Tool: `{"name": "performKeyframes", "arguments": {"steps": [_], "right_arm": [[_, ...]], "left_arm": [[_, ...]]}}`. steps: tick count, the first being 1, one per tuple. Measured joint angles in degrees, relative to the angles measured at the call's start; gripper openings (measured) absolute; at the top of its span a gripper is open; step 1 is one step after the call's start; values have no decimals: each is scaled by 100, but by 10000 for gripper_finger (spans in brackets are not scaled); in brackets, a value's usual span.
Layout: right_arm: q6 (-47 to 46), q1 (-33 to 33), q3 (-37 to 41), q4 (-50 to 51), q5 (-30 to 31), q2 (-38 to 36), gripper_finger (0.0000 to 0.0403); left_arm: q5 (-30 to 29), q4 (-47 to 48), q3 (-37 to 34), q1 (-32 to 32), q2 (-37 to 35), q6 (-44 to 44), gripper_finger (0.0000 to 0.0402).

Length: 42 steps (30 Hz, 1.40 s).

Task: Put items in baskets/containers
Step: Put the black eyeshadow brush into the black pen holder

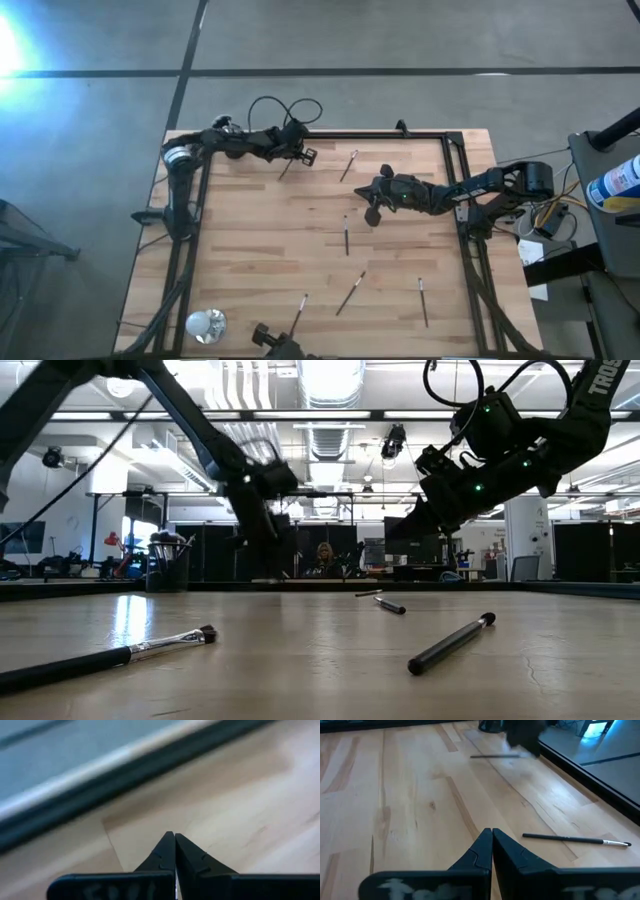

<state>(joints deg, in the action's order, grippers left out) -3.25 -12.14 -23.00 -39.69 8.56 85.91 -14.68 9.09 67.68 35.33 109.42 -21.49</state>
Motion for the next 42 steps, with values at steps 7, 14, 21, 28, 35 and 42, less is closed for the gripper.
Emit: {"name": "performKeyframes", "arguments": {"steps": [7,14,21,28,35,42], "right_arm": [[-6,1,4,-1,2,0,8],[-2,0,35,-4,4,0,8],[0,0,52,-11,4,0,8],[-14,0,57,-207,3,0,8],[-90,2,61,-301,2,0,8],[-120,2,61,-321,2,0,8]], "left_arm": [[-479,-84,-304,-265,-987,101,0],[-1253,-1153,-1375,-702,-2384,105,0],[-2380,-3589,-3306,-1044,-3915,527,0],[-2809,-6935,-5125,-1019,-4674,1913,0],[-2849,-8267,-5684,-499,-4739,3145,0],[-1909,-8263,-5650,855,-4573,2979,0]]}}
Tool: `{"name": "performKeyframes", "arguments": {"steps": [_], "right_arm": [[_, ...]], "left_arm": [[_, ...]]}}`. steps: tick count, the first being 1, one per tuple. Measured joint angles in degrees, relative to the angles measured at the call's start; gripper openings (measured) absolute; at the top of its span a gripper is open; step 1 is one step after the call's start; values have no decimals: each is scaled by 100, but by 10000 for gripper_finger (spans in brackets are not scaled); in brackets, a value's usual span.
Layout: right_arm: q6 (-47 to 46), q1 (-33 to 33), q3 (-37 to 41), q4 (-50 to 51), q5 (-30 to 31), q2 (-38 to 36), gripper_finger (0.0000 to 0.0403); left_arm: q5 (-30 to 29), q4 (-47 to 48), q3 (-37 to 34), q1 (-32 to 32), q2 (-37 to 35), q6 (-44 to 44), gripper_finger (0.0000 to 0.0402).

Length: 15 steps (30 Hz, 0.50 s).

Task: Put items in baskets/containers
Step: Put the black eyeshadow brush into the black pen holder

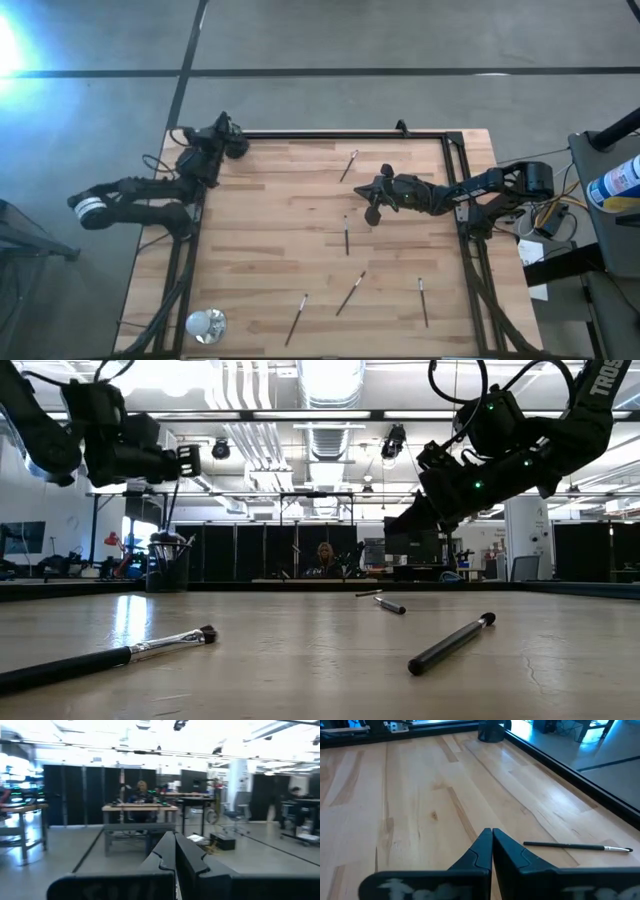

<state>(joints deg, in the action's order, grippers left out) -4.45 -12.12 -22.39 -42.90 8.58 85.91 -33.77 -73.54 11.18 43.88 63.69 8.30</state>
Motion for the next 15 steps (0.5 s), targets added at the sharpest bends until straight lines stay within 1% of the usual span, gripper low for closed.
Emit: {"name": "performKeyframes", "arguments": {"steps": [3,5,7,10,15], "right_arm": [[2,13,0,-1,0,0,8],[10,15,0,-8,0,0,8],[24,15,0,-20,0,0,8],[37,15,1,-98,0,0,8],[57,17,2,-102,0,0,8]], "left_arm": [[401,-17,2,580,36,-142,0],[741,-38,46,740,91,-87,0],[827,-43,157,739,222,25,0],[779,-197,298,783,515,111,0],[780,-773,406,849,1314,185,0]]}}
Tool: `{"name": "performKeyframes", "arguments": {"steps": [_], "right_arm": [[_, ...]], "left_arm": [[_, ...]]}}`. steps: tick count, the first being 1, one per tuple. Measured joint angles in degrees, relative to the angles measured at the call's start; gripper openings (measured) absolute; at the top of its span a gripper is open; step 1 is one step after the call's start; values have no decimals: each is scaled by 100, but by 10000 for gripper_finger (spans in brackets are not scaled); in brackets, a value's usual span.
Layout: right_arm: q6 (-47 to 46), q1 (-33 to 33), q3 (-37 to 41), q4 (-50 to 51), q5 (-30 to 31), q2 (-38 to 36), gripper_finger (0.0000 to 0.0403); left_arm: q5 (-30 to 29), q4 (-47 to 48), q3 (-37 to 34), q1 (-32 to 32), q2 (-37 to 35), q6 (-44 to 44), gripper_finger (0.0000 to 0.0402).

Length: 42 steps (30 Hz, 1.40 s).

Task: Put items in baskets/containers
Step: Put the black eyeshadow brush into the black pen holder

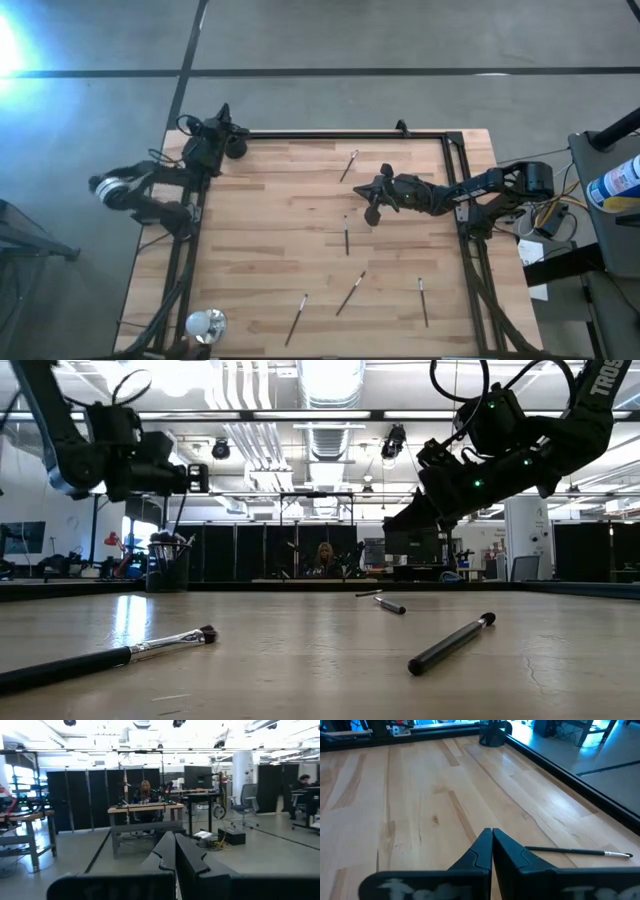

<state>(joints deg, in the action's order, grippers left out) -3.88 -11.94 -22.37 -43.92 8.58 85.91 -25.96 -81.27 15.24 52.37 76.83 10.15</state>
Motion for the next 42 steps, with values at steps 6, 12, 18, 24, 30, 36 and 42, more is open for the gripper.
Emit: {"name": "performKeyframes", "arguments": {"steps": [6,12,18,24,30,36,42], "right_arm": [[90,32,12,9,-2,15,8],[213,59,13,2,-7,15,8],[253,59,14,0,-24,19,8],[256,59,15,0,-24,20,8],[240,87,15,-2,-25,20,8],[238,94,15,-13,-24,19,8],[238,96,15,-13,-24,17,8]], "left_arm": [[-109,-775,139,19,885,149,0],[-134,-786,290,25,1197,322,0],[-166,-783,141,0,1218,280,0],[-488,-707,-143,-24,1122,-43,0],[-801,-501,-254,-61,893,-395,0],[-833,692,-218,-71,338,-696,0],[-634,2110,-189,-71,-386,-982,0]]}}
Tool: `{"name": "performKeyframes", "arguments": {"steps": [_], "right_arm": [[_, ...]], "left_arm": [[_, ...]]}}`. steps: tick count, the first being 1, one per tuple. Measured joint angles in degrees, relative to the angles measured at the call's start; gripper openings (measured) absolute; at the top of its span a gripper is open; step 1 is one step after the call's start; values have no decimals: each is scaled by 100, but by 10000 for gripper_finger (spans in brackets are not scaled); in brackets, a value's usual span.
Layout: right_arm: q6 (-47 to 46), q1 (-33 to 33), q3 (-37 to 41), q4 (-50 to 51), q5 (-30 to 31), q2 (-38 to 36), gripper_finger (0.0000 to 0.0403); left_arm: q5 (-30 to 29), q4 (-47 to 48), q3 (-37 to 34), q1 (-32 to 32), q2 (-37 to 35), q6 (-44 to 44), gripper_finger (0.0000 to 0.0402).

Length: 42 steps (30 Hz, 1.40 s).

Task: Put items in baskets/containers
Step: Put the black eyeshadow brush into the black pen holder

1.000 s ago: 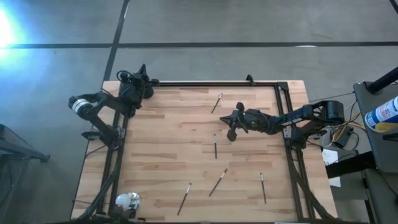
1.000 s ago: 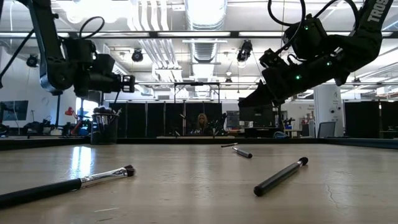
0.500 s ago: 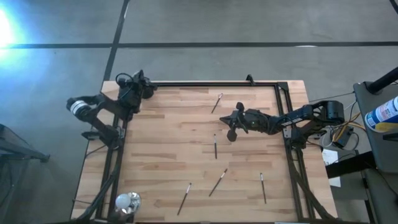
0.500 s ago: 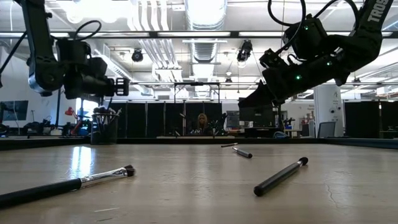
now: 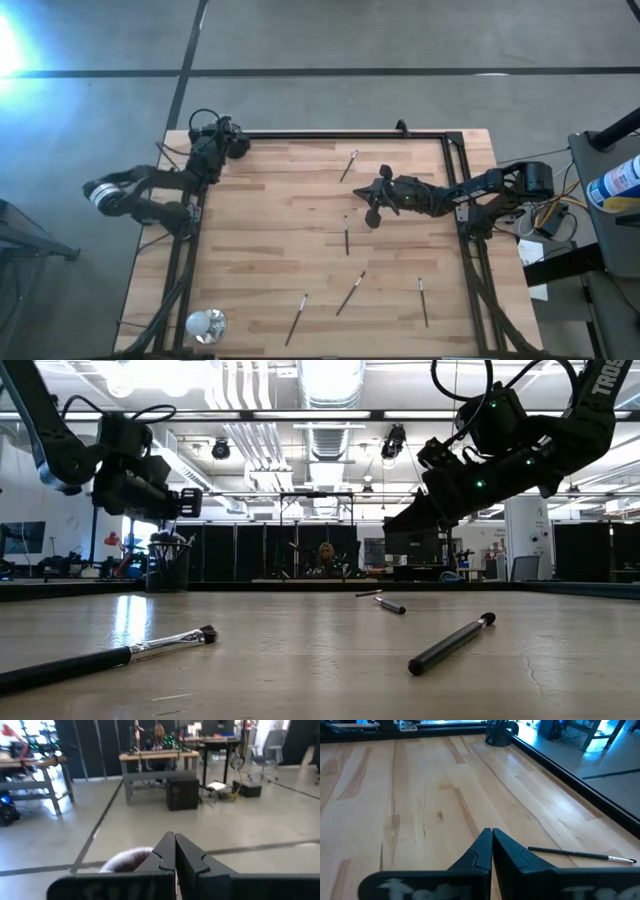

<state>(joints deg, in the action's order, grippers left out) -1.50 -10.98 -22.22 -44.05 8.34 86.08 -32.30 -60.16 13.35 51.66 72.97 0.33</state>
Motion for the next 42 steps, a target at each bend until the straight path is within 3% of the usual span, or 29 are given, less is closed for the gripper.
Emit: {"name": "performKeyframes", "arguments": {"steps": [7,18,22,26,30,34,42], "right_arm": [[-107,0,0,3,0,0,8],[-151,0,0,4,2,0,8],[-235,0,0,4,7,-4,8],[-304,-2,0,17,24,-7,8],[-295,-2,0,17,24,-7,8],[-301,-2,18,-123,24,-7,8],[-299,-7,432,-1205,22,-7,8]], "left_arm": [[374,1213,5,0,-903,-296,4],[585,2826,339,0,-1525,-472,87],[1163,3083,524,-12,-1682,-566,80],[1706,3499,749,-208,-1844,-787,48],[1756,3817,914,-816,-1903,-774,8],[1612,3827,919,-1782,-1846,-773,4],[-270,4100,963,-4470,-1394,-1312,0]]}}
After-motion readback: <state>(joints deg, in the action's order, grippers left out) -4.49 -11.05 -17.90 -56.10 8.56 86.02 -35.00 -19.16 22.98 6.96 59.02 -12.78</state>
